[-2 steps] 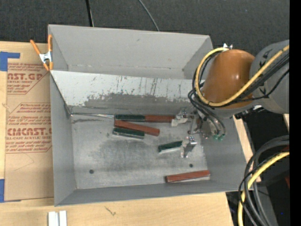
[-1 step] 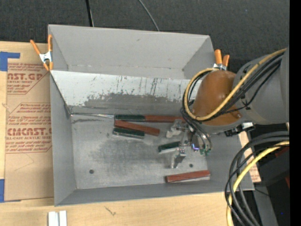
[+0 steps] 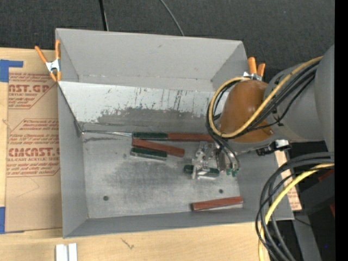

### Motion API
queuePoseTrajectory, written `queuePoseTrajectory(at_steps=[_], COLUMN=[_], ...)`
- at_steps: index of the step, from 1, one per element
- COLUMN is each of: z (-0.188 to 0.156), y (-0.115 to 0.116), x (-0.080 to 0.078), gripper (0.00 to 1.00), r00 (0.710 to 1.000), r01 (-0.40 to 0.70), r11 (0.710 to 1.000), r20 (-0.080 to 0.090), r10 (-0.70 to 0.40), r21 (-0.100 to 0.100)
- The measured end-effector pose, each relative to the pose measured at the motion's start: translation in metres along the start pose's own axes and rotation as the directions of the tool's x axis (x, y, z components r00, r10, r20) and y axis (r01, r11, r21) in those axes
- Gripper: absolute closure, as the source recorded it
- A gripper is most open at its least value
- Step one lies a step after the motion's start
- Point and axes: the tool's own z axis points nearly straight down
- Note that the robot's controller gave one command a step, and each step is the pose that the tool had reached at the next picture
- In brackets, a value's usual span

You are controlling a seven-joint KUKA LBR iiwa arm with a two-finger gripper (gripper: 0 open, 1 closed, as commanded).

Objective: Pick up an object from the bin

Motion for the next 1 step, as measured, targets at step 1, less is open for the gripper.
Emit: queuePoseTrajectory(at_steps=[1], z=[0.0000], y=[0.0000], x=[0.0000], gripper=[1.00], r00=[1.000], r01=[0.000], r11=[1.000], r20=[0.000], r10=[0.000], r21=[0.000])
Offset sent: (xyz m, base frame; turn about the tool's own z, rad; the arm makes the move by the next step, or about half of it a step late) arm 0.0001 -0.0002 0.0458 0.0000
